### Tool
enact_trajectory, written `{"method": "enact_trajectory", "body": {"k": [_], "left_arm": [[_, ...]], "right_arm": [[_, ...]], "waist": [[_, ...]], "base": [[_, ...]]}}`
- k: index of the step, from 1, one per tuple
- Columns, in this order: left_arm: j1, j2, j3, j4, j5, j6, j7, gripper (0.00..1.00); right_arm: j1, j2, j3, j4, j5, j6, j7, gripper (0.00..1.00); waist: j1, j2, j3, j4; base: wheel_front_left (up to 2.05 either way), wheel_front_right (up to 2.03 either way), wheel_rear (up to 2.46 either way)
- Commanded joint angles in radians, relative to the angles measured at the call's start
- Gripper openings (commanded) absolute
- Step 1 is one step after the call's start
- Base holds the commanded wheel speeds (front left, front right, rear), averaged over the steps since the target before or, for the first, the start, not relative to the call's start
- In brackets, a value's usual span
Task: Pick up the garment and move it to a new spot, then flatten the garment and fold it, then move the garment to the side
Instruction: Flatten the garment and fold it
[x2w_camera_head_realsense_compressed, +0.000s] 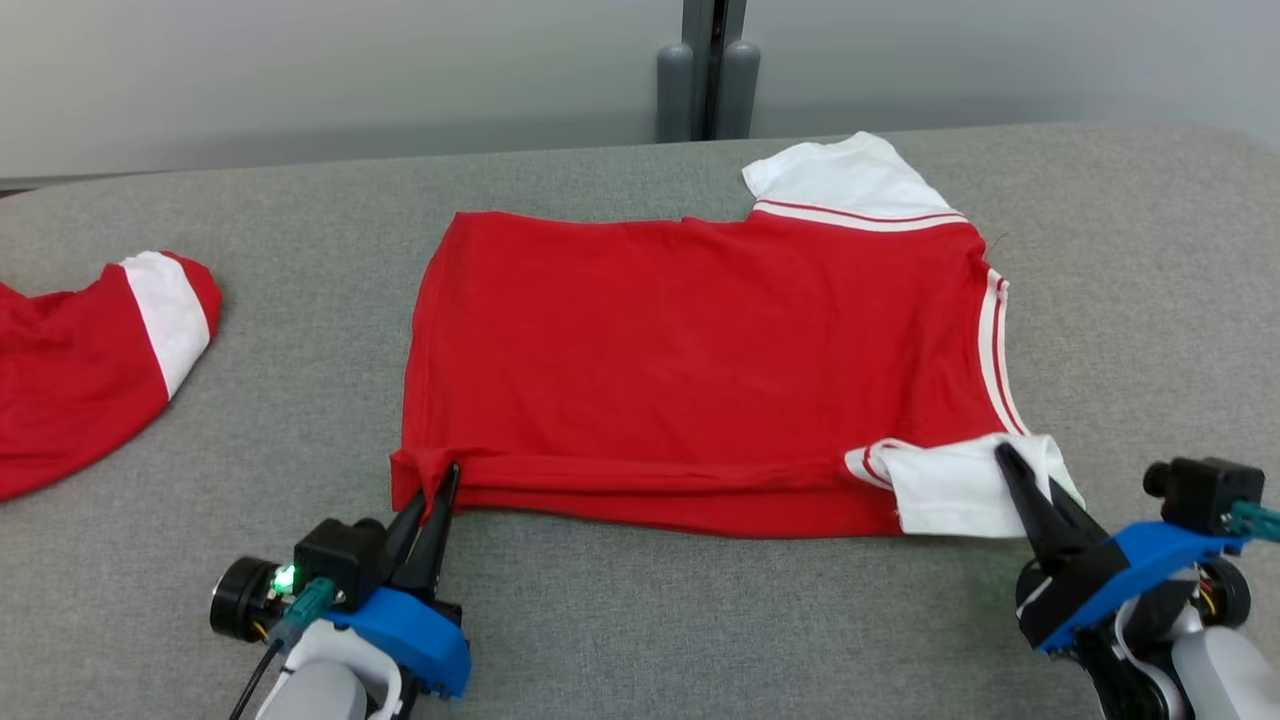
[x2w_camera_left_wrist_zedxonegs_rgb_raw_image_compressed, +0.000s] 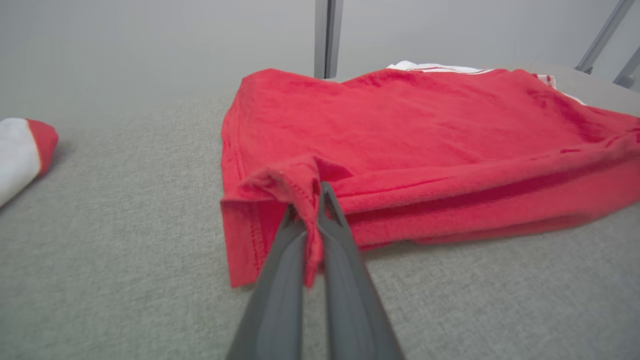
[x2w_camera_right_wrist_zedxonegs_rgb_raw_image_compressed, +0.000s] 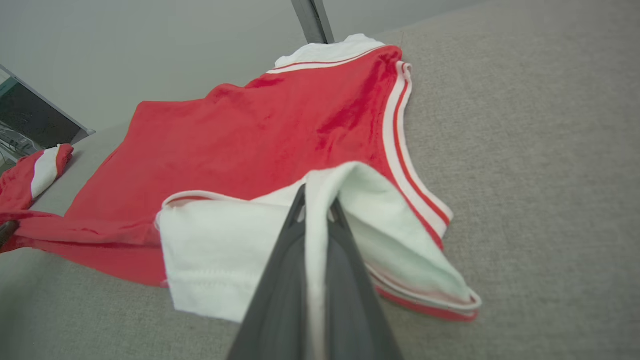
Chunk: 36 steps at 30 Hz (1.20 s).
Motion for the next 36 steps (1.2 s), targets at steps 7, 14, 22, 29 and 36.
{"method": "enact_trajectory", "body": {"k": [7, 14, 22, 29, 36], "left_arm": [[-0.117, 0.032, -0.062, 0.062, -0.024, -0.004, -0.005, 0.0], [-0.183, 0.056, -0.082, 0.106, -0.052, -0.005, -0.005, 0.8], [-0.14, 0.034, -0.037, 0.094, -0.053, -0.001, -0.005, 1.0], [-0.051, 0.011, 0.013, 0.077, -0.04, 0.004, -0.005, 1.0], [-0.008, -0.007, 0.041, 0.104, -0.026, 0.003, -0.005, 1.0]], "right_arm": [[-0.143, -0.018, 0.047, 0.116, 0.018, 0.0, -0.008, 0.0], [-0.23, -0.029, 0.088, 0.208, 0.042, 0.0, -0.053, 1.0], [-0.204, -0.055, 0.105, 0.254, 0.076, 0.0, -0.157, 1.0], [-0.114, -0.1, 0.09, 0.251, 0.062, 0.0, -0.226, 1.0], [-0.047, -0.11, 0.077, 0.262, 0.039, 0.0, -0.225, 1.0]], "waist": [[-0.0001, 0.0, 0.047, 0.003], [-0.0001, 0.0, 0.066, 0.002], [-0.0001, 0.0, 0.042, 0.009], [-0.0001, 0.0, 0.005, 0.013], [-0.0001, 0.0, -0.005, -0.002]], "base": [[0.0, 0.0, 0.0], [0.0, 0.0, 0.0], [0.0, 0.0, 0.0], [0.0, 0.0, 0.0], [0.0, 0.0, 0.0]]}}
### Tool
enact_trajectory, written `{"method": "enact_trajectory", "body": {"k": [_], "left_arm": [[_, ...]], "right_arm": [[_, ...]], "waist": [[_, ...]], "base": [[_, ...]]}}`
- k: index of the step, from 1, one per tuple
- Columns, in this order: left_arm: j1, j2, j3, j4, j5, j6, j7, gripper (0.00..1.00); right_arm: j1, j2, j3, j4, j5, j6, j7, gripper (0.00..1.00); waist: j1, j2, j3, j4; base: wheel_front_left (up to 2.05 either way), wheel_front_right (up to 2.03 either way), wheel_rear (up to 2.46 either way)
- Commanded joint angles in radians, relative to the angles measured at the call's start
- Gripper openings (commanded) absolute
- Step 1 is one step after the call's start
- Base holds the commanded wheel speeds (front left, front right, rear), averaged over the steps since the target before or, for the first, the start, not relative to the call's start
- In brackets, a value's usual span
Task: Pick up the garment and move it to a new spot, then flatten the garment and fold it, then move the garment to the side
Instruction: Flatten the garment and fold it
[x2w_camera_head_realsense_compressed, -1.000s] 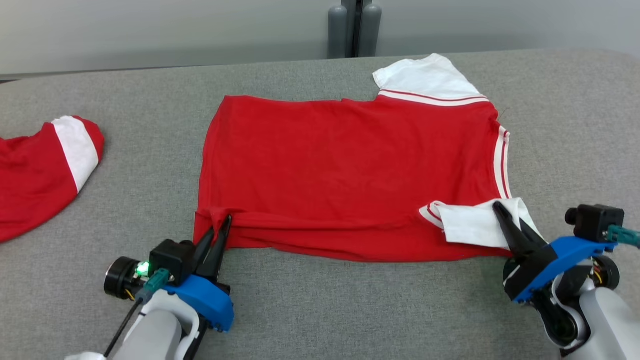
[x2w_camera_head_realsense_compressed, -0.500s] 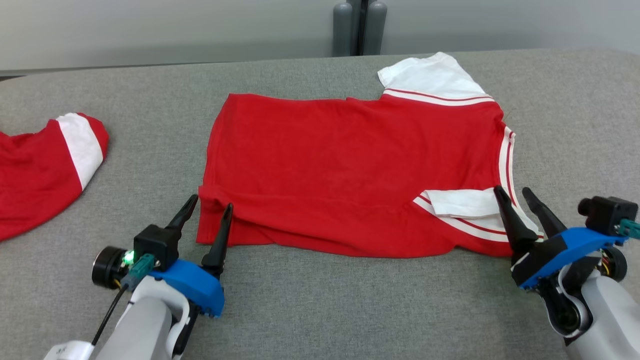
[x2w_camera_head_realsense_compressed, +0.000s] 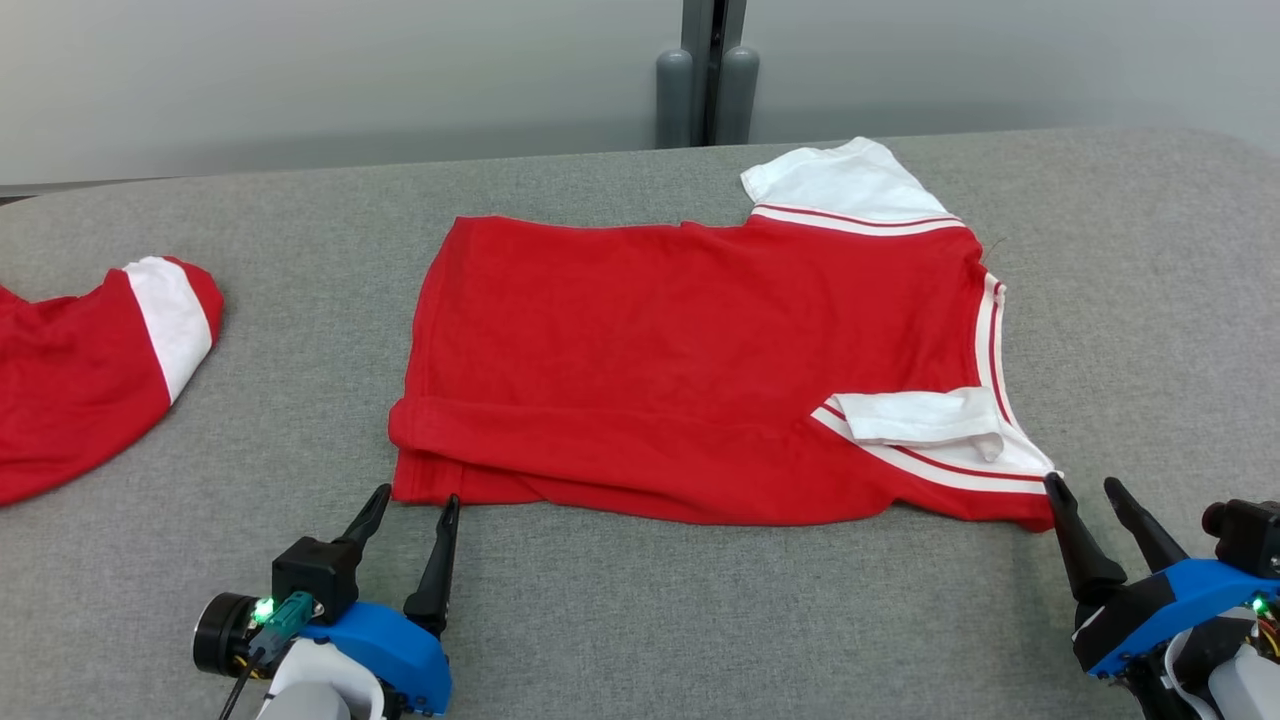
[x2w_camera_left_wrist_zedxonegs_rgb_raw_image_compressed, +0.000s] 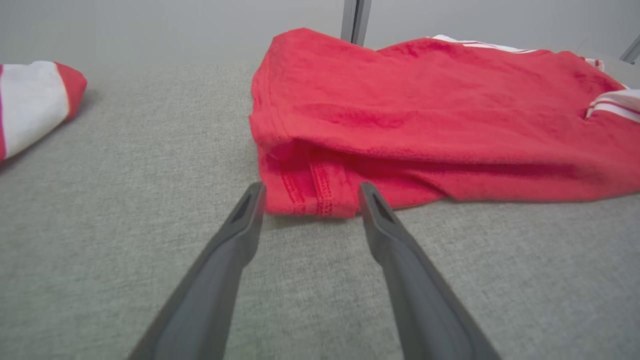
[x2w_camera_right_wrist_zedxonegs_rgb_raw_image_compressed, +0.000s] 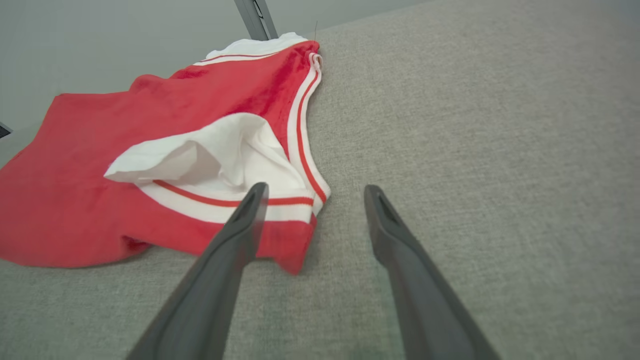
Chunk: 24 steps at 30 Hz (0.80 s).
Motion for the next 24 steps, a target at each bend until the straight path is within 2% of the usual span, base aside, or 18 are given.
{"method": "enact_trajectory", "body": {"k": [1, 18, 19, 20, 21, 22, 23, 24], "left_arm": [[0.007, -0.001, 0.01, 0.005, 0.005, 0.0, -0.005, 1.0], [-0.097, -0.018, 0.005, 0.112, 0.04, -0.008, -0.005, 1.0], [-0.102, -0.019, 0.004, 0.115, 0.037, -0.008, -0.005, 0.99], [-0.105, -0.019, 0.004, 0.118, 0.034, -0.008, -0.005, 0.86], [-0.107, -0.021, 0.004, 0.12, 0.031, -0.008, -0.005, 0.48], [-0.109, -0.023, 0.006, 0.122, 0.028, -0.009, -0.005, 0.31], [-0.111, -0.023, 0.009, 0.12, 0.023, -0.009, -0.005, 0.13], [-0.113, -0.023, 0.012, 0.119, 0.021, -0.009, -0.005, 0.0]], "right_arm": [[0.01, 0.002, -0.001, 0.003, -0.006, 0.0, 0.001, 1.0], [-0.072, 0.061, 0.052, 0.086, -0.017, 0.0, -0.008, 1.0], [-0.075, 0.063, 0.057, 0.091, -0.015, 0.0, -0.009, 1.0], [-0.08, 0.066, 0.061, 0.095, -0.012, 0.0, -0.01, 0.98], [-0.084, 0.068, 0.065, 0.098, -0.01, 0.0, -0.01, 0.56], [-0.088, 0.069, 0.068, 0.102, -0.006, 0.0, -0.012, 0.09], [-0.092, 0.07, 0.072, 0.105, -0.005, 0.0, -0.015, 0.0], [-0.096, 0.071, 0.075, 0.109, -0.001, 0.0, -0.018, 0.0]], "waist": [[0.0, -0.0001, 0.001, -0.004], [0.0, -0.0001, 0.041, -0.013], [0.0, -0.0001, 0.042, -0.013], [0.0, -0.0001, 0.042, -0.014], [0.0, -0.0001, 0.043, -0.014], [0.0, -0.0001, 0.044, -0.014], [0.0, -0.0001, 0.045, -0.013], [0.0, -0.0001, 0.045, -0.012]], "base": [[0.0, 0.0, 0.0], [0.0, 0.0, 0.0], [0.0, 0.0, 0.0], [0.0, 0.0, 0.0], [0.0, 0.0, 0.0], [0.0, 0.0, 0.0], [0.0, 0.0, 0.0], [0.0, 0.0, 0.0]]}}
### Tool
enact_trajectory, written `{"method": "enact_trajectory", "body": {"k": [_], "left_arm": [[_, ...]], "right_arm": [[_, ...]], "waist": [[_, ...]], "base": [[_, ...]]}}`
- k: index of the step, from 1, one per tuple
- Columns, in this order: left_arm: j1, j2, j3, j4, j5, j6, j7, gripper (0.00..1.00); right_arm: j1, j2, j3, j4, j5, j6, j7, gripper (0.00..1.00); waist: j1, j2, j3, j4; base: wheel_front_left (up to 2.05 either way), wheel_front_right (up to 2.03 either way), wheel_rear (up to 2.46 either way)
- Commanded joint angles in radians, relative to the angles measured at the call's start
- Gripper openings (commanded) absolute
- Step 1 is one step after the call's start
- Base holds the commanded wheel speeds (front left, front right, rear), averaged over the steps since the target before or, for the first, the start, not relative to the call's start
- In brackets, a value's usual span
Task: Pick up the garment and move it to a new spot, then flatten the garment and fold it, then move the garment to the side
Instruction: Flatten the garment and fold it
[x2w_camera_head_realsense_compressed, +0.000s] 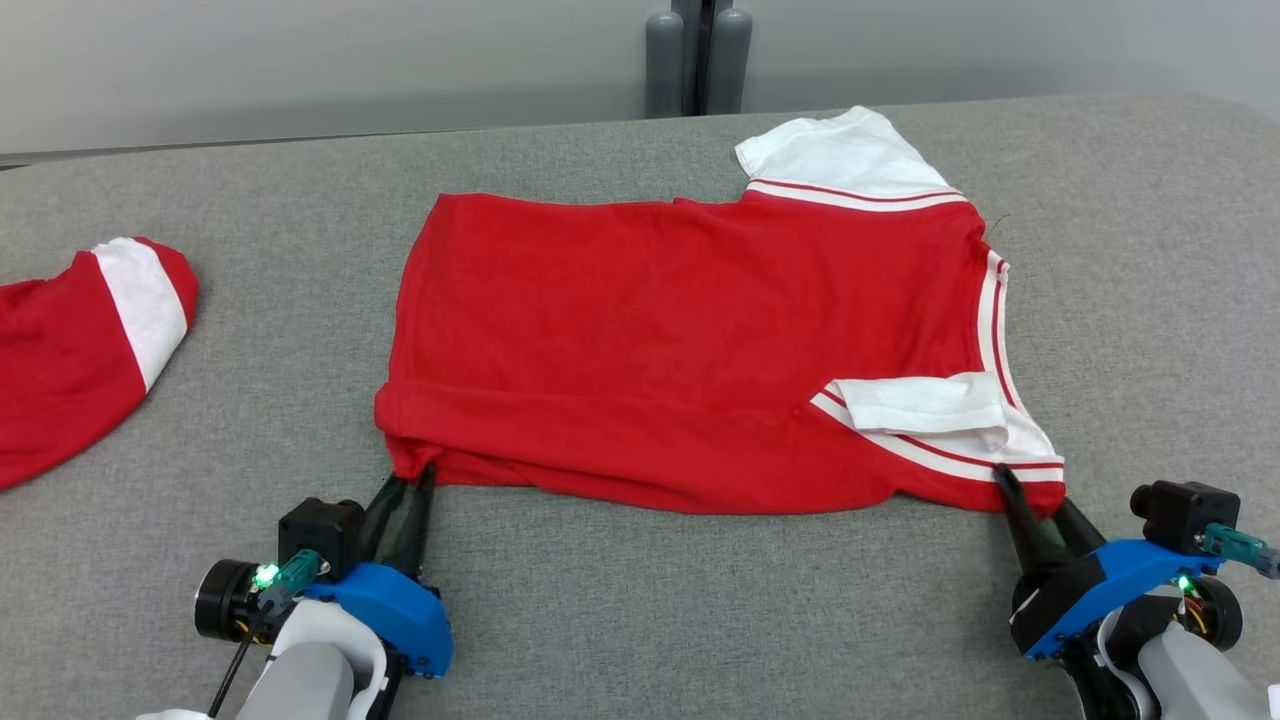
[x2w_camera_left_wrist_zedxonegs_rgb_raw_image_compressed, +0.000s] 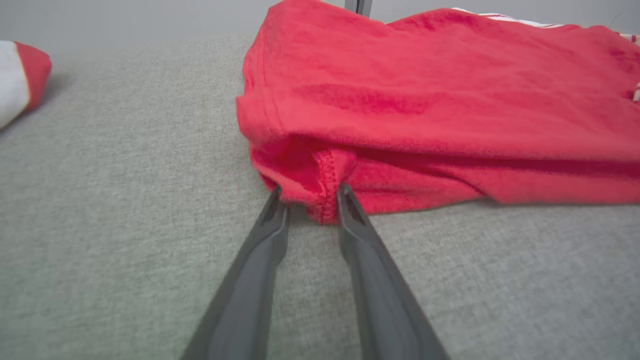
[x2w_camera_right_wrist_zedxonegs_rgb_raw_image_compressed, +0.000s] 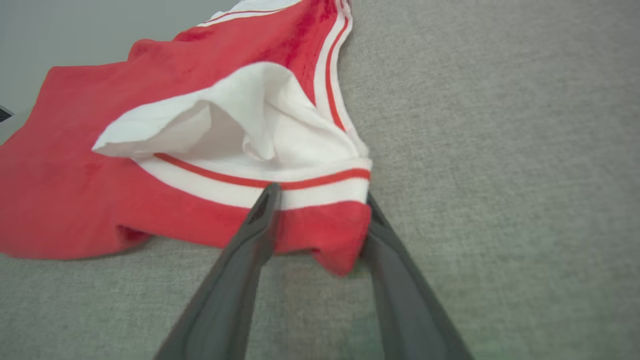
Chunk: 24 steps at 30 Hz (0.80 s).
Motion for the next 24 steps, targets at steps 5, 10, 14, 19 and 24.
{"method": "enact_trajectory", "body": {"k": [5, 10, 14, 19, 24], "left_arm": [[-0.008, -0.004, 0.007, -0.016, -0.018, -0.004, -0.005, 0.0], [0.058, -0.01, 0.024, -0.072, -0.031, -0.005, -0.005, 0.0], [0.142, -0.007, 0.052, -0.137, -0.034, -0.004, -0.005, 0.0], [0.254, -0.009, 0.085, -0.213, -0.032, -0.004, -0.005, 0.0], [0.343, -0.014, 0.105, -0.281, -0.025, 0.005, -0.005, 0.0]], "right_arm": [[-0.017, -0.002, 0.017, 0.016, 0.025, 0.0, -0.032, 0.0], [0.036, -0.019, 0.017, -0.008, 0.053, 0.0, -0.054, 0.0], [0.104, -0.04, 0.004, -0.07, 0.076, 0.0, -0.06, 0.0], [0.222, -0.065, -0.04, -0.174, 0.078, 0.0, -0.032, 0.0], [0.349, -0.06, -0.118, -0.289, 0.054, 0.0, 0.022, 0.0]], "waist": [[0.0001, 0.0, -0.009, 0.011], [0.0001, 0.0, -0.049, 0.022], [0.0001, 0.0, -0.083, 0.029], [0.0001, 0.0, -0.111, 0.039], [0.0001, 0.0, -0.121, 0.053]], "base": [[0.0, 0.0, 0.0], [0.0, 0.0, 0.0], [0.0, 0.0, 0.0], [0.0, 0.0, 0.0], [0.0, 0.0, 0.0]]}}
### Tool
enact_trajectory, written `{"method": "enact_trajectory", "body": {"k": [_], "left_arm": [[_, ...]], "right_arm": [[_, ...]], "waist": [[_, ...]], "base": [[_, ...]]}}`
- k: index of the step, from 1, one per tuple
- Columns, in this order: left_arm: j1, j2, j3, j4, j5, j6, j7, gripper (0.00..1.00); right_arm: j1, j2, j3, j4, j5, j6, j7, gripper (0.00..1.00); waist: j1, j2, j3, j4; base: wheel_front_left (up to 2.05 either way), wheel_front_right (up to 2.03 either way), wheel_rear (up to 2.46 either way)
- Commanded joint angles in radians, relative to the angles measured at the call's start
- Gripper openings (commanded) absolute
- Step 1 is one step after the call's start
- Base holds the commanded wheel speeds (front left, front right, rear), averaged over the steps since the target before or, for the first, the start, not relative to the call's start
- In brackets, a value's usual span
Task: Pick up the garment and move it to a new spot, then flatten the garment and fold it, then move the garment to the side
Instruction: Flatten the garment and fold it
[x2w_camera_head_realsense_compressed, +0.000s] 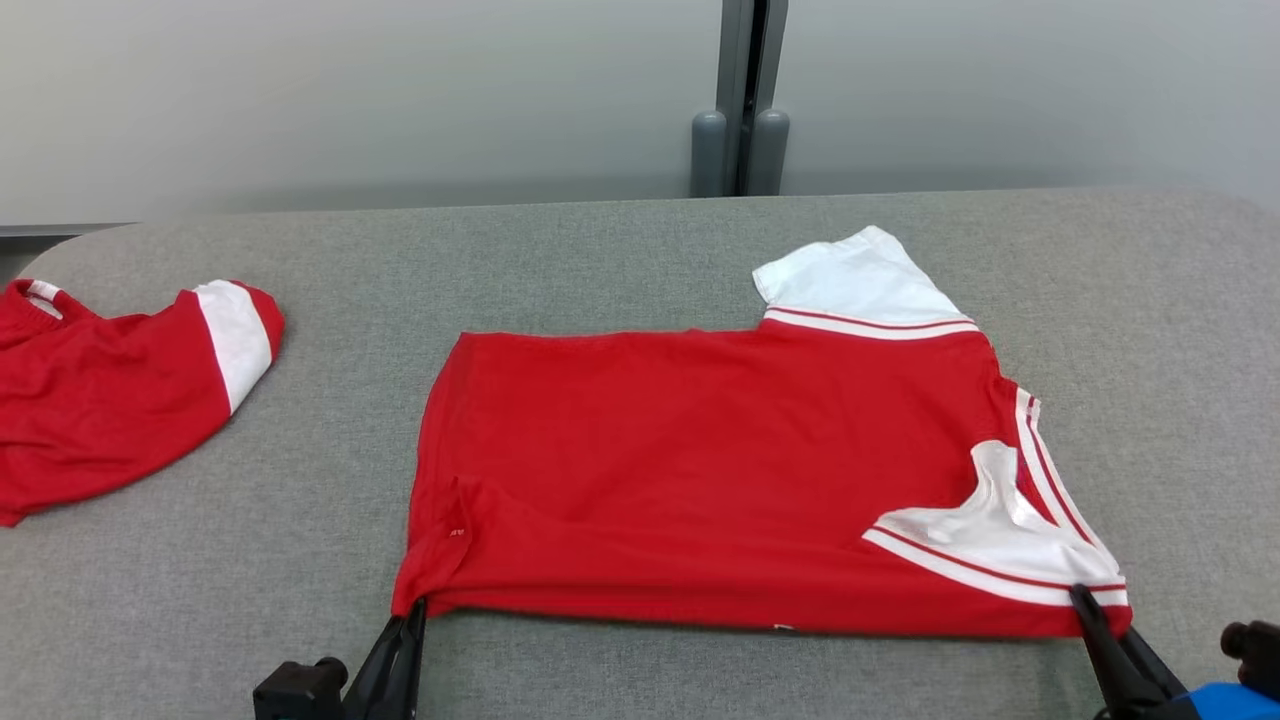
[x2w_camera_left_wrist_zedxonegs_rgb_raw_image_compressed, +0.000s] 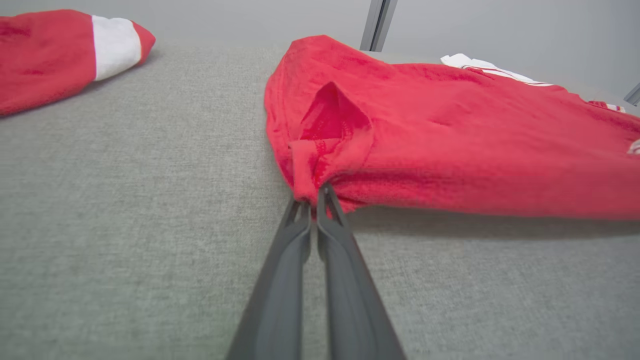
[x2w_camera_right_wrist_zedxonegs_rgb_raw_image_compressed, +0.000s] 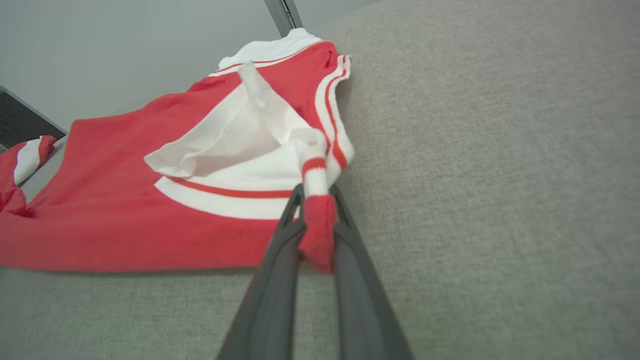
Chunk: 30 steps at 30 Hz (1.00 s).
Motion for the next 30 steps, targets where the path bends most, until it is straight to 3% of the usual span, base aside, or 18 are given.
{"method": "enact_trajectory", "body": {"k": [1, 9, 10, 11, 12, 21, 30], "left_arm": [[0.031, 0.005, 0.016, -0.023, 0.003, 0.008, -0.005, 0.0], [0.098, -0.02, 0.02, -0.068, -0.008, 0.03, -0.005, 0.0], [0.098, -0.022, 0.017, -0.066, -0.007, 0.029, -0.005, 0.66], [0.099, -0.023, 0.015, -0.065, -0.007, 0.028, -0.005, 1.0], [0.098, -0.023, 0.014, -0.066, -0.006, 0.026, -0.005, 1.0], [0.067, -0.023, 0.048, -0.138, 0.04, 0.017, -0.004, 1.0], [0.023, -0.044, 0.098, -0.233, 0.099, 0.018, -0.004, 1.0]], "right_arm": [[0.056, 0.009, -0.03, -0.041, -0.017, 0.0, 0.03, 0.0], [0.148, 0.082, -0.108, -0.142, -0.067, 0.0, 0.126, 0.0], [0.153, 0.09, -0.118, -0.149, -0.078, 0.0, 0.134, 0.41], [0.155, 0.098, -0.127, -0.154, -0.087, 0.0, 0.14, 0.79], [0.155, 0.107, -0.14, -0.157, -0.097, 0.0, 0.141, 1.0], [0.121, 0.143, -0.207, -0.215, -0.214, 0.0, 0.078, 1.0], [0.068, 0.179, -0.179, -0.275, -0.308, 0.0, -0.036, 1.0]], "waist": [[0.0001, 0.0, -0.001, 0.005], [0.0001, 0.0, -0.004, 0.012], [0.0001, 0.0, -0.007, 0.013], [0.0001, 0.0, -0.011, 0.014], [0.0001, 0.0, -0.014, 0.014], [0.0001, 0.0, -0.063, 0.013], [0.0001, 0.0, -0.097, 0.015]], "base": [[0.0, 0.0, 0.0], [0.0, 0.0, 0.0], [0.0, 0.0, 0.0], [0.0, 0.0, 0.0], [0.0, 0.0, 0.0], [0.0, 0.0, 0.0], [0.0, 0.0, 0.0]]}}
